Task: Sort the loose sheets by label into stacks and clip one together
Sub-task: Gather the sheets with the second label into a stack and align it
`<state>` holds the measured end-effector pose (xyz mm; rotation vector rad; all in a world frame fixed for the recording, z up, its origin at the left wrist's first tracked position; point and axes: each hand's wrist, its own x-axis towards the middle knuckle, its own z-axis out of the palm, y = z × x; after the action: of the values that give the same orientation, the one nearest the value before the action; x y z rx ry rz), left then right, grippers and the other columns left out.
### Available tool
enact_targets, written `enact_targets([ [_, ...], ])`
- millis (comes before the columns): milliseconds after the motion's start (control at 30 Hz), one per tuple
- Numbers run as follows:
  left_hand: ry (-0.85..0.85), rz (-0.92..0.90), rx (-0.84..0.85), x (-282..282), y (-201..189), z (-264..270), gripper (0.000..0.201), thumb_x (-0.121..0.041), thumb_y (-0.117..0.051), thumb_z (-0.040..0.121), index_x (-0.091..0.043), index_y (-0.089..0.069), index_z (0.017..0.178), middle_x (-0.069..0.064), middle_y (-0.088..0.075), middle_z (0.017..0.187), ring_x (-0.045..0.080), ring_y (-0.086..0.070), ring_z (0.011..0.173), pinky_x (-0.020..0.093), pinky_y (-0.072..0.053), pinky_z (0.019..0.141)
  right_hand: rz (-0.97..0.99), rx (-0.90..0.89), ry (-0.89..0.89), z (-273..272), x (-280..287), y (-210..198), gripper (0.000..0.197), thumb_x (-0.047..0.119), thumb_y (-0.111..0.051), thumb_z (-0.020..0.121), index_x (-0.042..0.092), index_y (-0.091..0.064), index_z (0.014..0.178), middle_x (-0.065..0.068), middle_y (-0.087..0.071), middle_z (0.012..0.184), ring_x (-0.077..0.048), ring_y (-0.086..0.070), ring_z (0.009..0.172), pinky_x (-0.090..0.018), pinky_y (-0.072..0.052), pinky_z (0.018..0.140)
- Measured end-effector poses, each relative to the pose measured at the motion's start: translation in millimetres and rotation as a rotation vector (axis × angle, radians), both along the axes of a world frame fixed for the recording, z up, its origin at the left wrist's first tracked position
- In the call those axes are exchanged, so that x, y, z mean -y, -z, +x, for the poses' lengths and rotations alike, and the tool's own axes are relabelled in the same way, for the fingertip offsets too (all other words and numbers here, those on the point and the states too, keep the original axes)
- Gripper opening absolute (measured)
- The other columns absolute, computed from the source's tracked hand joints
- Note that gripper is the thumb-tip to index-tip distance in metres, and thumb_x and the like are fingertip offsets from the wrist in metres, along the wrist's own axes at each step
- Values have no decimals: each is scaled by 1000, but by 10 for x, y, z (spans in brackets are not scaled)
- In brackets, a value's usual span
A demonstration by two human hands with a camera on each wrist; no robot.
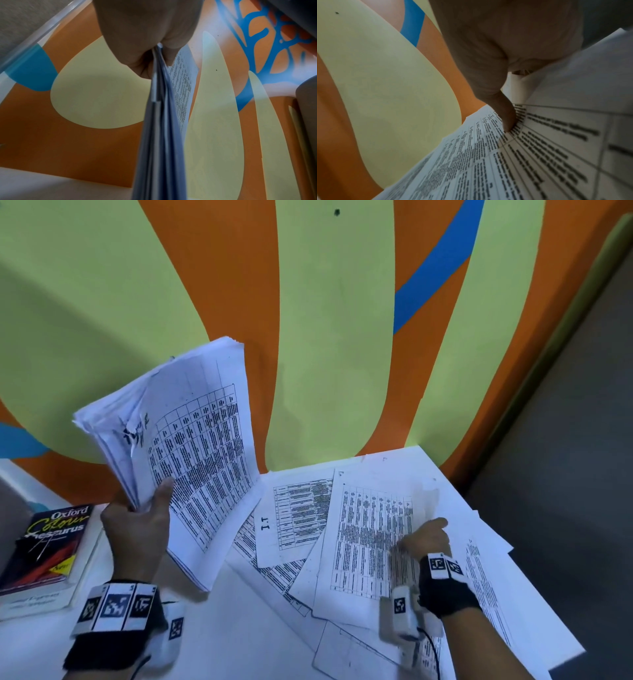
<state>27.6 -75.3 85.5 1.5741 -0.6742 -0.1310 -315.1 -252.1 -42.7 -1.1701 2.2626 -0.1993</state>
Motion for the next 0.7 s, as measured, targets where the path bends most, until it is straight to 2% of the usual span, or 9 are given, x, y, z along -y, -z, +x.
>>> enact_targets([
  [100, 7, 8, -8, 8, -19, -21, 19, -21, -69, 85, -9, -56, 94, 7, -60, 100, 20, -56, 93, 31, -39, 84, -36, -36, 15, 18, 4, 28, 82, 13, -73, 78, 2, -19, 138, -25, -40, 136, -43, -43, 123, -48, -43, 96],
  [167, 14, 6, -10, 16, -33, -31, 19, -19, -69, 86, -9, -55, 94, 7, -58, 99, 21, -55, 92, 31, -39, 85, -56, -73, 25, 106, -43, 7, 83, 15, -79, 72, 7, -22, 133, -22, -34, 135, -42, -39, 123, -50, -44, 93],
  [233, 10, 16, -12, 24, -11, -13, 22, -23, -70, 85, -7, -56, 92, 9, -59, 98, 21, -56, 92, 34, -41, 82, -33, -127, 25, 232, -108, -27, 99, 23, -89, 58, 14, -20, 129, -19, -30, 132, -39, -37, 119, -50, -46, 91],
  [300, 11, 20, -29, 37, 55, 31, 34, -34, -71, 82, -3, -59, 88, 11, -61, 92, 23, -59, 88, 36, -45, 79, 12, -203, -3, 336, -171, -40, 117, 35, -93, 48, 19, -14, 132, -20, -27, 134, -38, -37, 118, -49, -47, 91],
  [367, 11, 17, -1, 32, 76, 50, 49, -45, -69, 78, 2, -61, 85, 11, -62, 87, 21, -60, 85, 37, -46, 75, 85, -237, -61, 387, -207, -37, 130, 44, -91, 49, 21, -3, 141, -24, -21, 140, -41, -34, 124, -51, -44, 95],
  [400, 22, 6, 7, 34, 76, 40, 49, -43, -69, 79, 4, -62, 88, 9, -62, 90, 20, -59, 88, 36, -45, 77, 107, -222, -96, 379, -220, -42, 130, 46, -89, 53, 20, 0, 144, -26, -19, 143, -43, -32, 128, -51, -41, 97],
  [467, 34, 6, 14, 25, 70, 20, 41, -30, -70, 84, 6, -64, 103, 6, -61, 103, 19, -59, 99, 35, -43, 87, 110, -147, -149, 339, -236, -56, 124, 46, -84, 62, 18, -1, 149, -28, -19, 145, -44, -30, 132, -50, -37, 103],
  [600, 37, 45, 43, -19, 86, 25, 40, -26, -70, 85, 4, -63, 110, 7, -62, 106, 24, -61, 100, 41, -46, 90, 117, -198, -35, 319, -203, -80, 129, 41, -89, 57, 13, 0, 146, -26, -22, 140, -42, -33, 126, -46, -40, 98],
  [700, 64, 35, -2, -33, 31, -1, 41, -25, -68, 86, 3, -60, 114, 8, -61, 107, 21, -58, 99, 38, -43, 90, 92, -153, 69, 275, -158, -116, 105, 29, -86, 64, 7, -17, 139, -24, -27, 135, -38, -34, 123, -47, -38, 99],
])
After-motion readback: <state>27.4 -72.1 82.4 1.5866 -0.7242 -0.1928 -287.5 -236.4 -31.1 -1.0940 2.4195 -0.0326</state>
